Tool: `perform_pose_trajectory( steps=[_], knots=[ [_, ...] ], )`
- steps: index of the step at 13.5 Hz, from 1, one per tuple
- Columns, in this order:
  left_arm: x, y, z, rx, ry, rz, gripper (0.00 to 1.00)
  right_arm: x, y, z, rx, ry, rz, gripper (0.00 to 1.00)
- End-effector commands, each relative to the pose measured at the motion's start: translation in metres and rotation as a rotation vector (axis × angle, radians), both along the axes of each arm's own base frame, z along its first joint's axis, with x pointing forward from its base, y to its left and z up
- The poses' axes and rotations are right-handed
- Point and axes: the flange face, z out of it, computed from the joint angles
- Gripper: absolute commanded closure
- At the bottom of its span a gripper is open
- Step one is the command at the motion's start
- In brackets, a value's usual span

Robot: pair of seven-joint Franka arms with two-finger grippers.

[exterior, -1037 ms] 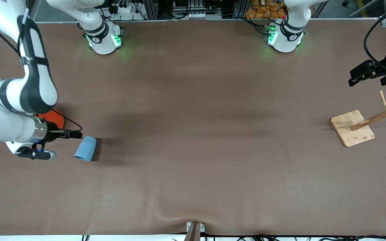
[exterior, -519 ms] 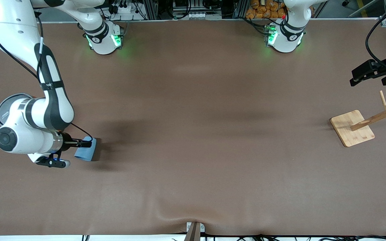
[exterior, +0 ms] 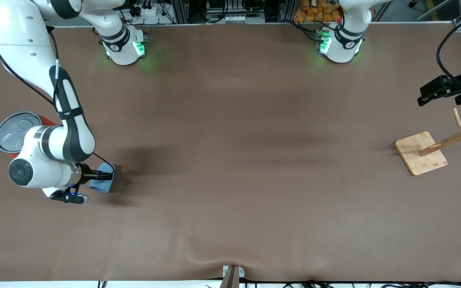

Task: Flip cup
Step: 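Close the right gripper on the blue cup's base, then carry the blue cup with the right gripper toward the table middle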

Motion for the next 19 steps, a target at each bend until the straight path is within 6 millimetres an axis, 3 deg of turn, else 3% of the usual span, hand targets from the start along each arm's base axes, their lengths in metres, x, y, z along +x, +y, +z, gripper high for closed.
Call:
perform_pose_trajectory(
  steps=[1, 4, 8, 10, 12, 14, 17, 19],
  knots=[
    [0.002, 0.012, 0.008, -0.035, -0.017, 0.015, 0.00, -0.001, -0.016, -0.007, 0.011, -0.005, -0.021, 0.00],
    [0.000, 0.040, 0.011, -0.085, -0.025, 0.065, 0.00, -0.001, -0.011, -0.015, 0.012, -0.004, -0.033, 0.00],
    [-0.001, 0.036, 0.013, -0.070, -0.028, 0.053, 0.00, -0.005, 0.006, -0.027, 0.025, -0.021, -0.032, 0.00],
    [-0.001, 0.030, 0.011, -0.066, -0.021, 0.042, 0.00, -0.007, 0.004, -0.036, 0.018, -0.034, -0.034, 0.00],
    [-0.001, 0.029, 0.009, -0.066, -0.018, 0.041, 0.00, -0.007, 0.004, -0.036, 0.019, -0.029, -0.032, 0.54],
    [-0.001, 0.015, -0.006, -0.067, 0.018, 0.016, 0.00, -0.007, 0.008, -0.032, 0.020, -0.027, -0.029, 0.80],
    [-0.002, 0.004, -0.010, 0.003, 0.027, -0.015, 0.00, 0.004, 0.026, -0.008, 0.030, -0.012, -0.006, 0.82],
    [-0.003, -0.009, -0.008, 0.052, 0.020, -0.045, 0.00, 0.009, 0.058, 0.016, 0.042, 0.034, 0.041, 0.82]
  ],
)
